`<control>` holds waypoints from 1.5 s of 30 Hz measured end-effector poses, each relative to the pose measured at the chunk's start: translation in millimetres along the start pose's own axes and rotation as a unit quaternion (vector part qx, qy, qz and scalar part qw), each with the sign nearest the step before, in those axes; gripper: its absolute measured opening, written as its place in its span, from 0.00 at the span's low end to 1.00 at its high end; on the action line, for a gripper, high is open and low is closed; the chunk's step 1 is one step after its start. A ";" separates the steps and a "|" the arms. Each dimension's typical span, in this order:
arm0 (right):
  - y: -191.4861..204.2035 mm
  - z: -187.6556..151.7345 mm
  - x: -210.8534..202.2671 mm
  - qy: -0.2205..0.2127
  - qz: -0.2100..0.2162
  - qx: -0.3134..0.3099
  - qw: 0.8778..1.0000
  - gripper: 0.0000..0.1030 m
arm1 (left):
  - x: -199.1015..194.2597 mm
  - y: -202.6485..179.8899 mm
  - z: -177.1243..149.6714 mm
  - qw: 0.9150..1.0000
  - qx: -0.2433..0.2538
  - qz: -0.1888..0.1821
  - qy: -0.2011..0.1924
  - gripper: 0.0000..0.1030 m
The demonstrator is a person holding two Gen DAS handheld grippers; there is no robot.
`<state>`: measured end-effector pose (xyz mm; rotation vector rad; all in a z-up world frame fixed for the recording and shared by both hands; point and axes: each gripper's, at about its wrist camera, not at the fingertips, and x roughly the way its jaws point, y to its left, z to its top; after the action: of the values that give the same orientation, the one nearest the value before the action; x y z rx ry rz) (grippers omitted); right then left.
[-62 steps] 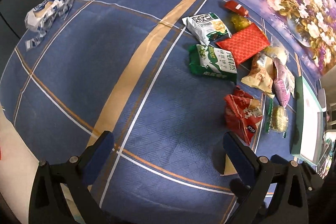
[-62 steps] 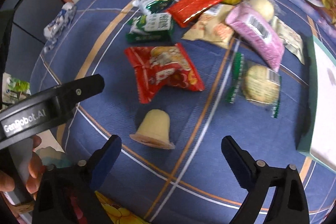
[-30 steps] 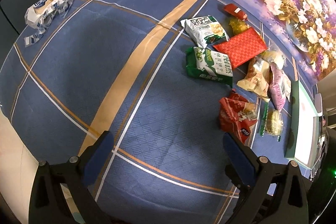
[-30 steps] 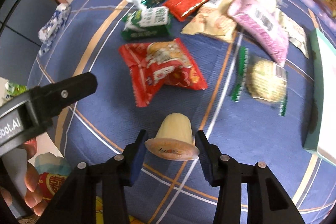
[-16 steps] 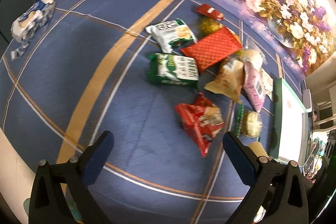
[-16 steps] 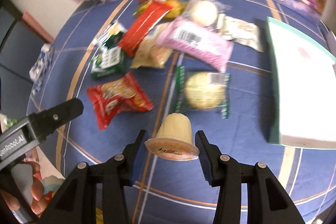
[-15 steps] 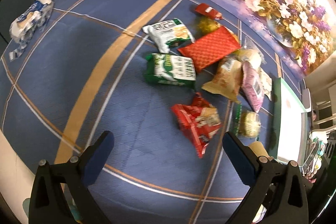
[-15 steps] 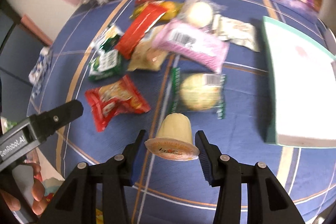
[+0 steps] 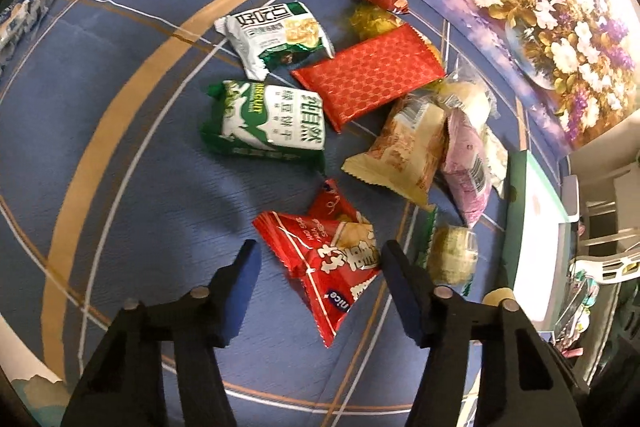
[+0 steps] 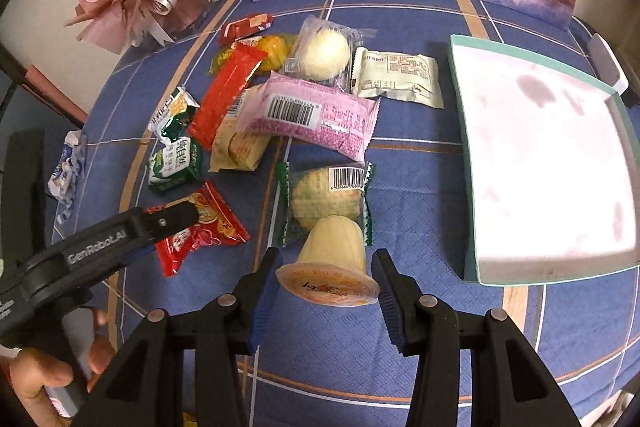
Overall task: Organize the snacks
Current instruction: 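Grasp the red wrapper bag with the left gripper while the right gripper holds the pudding cup, then carry the pudding cup and red bag over the white tray with both grippers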
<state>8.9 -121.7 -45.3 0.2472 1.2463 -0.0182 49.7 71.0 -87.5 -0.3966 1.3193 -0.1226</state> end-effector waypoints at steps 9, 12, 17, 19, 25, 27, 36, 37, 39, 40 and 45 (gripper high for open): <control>2.1 3.5 3.9 -0.005 0.002 0.002 1.000 0.48 | 5.4 -9.8 2.7 1.000 0.017 0.004 -0.009 0.49; 2.6 3.8 2.5 -0.006 0.004 0.002 1.000 0.48 | 4.5 -6.4 2.2 1.000 0.012 -0.004 -0.009 0.45; 2.8 4.5 1.0 -0.007 0.007 0.001 1.000 0.48 | 2.0 -3.2 0.8 1.000 0.010 -0.012 -0.012 0.40; 2.5 4.6 -0.2 -0.009 0.008 0.002 1.000 0.48 | -2.1 -0.4 -1.3 1.000 0.007 -0.018 -0.016 0.40; 0.6 6.9 -5.4 -0.020 0.013 0.006 1.000 0.48 | -21.2 0.3 -3.8 0.999 0.006 -0.031 -0.037 0.39; -0.5 7.7 -7.3 -0.025 0.011 0.009 1.000 0.48 | -28.5 -2.9 -4.7 0.998 0.011 -0.031 -0.047 0.39; -29.2 20.4 -19.9 -0.054 -0.037 0.052 0.996 0.48 | -54.0 -53.9 -1.1 0.994 0.065 -0.047 -0.074 0.39; -35.6 22.1 -21.1 -0.057 -0.040 0.063 0.996 0.48 | -54.1 -64.6 -1.3 0.993 0.076 -0.050 -0.074 0.39; -49.7 24.8 -22.6 -0.060 -0.042 0.083 0.994 0.48 | -51.4 -84.6 -2.5 0.991 0.097 -0.056 -0.074 0.39; -57.0 26.2 -23.4 -0.062 -0.045 0.093 0.993 0.48 | -49.3 -95.9 -3.6 0.990 0.109 -0.060 -0.074 0.39; -90.3 30.9 -24.6 -0.066 -0.065 0.137 0.986 0.48 | -36.8 -141.4 -6.5 0.983 0.155 -0.074 -0.070 0.39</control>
<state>16.5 -218.6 -29.0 0.3949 1.1239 -0.3161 53.3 -50.0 -5.5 -0.2322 1.1093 -0.4129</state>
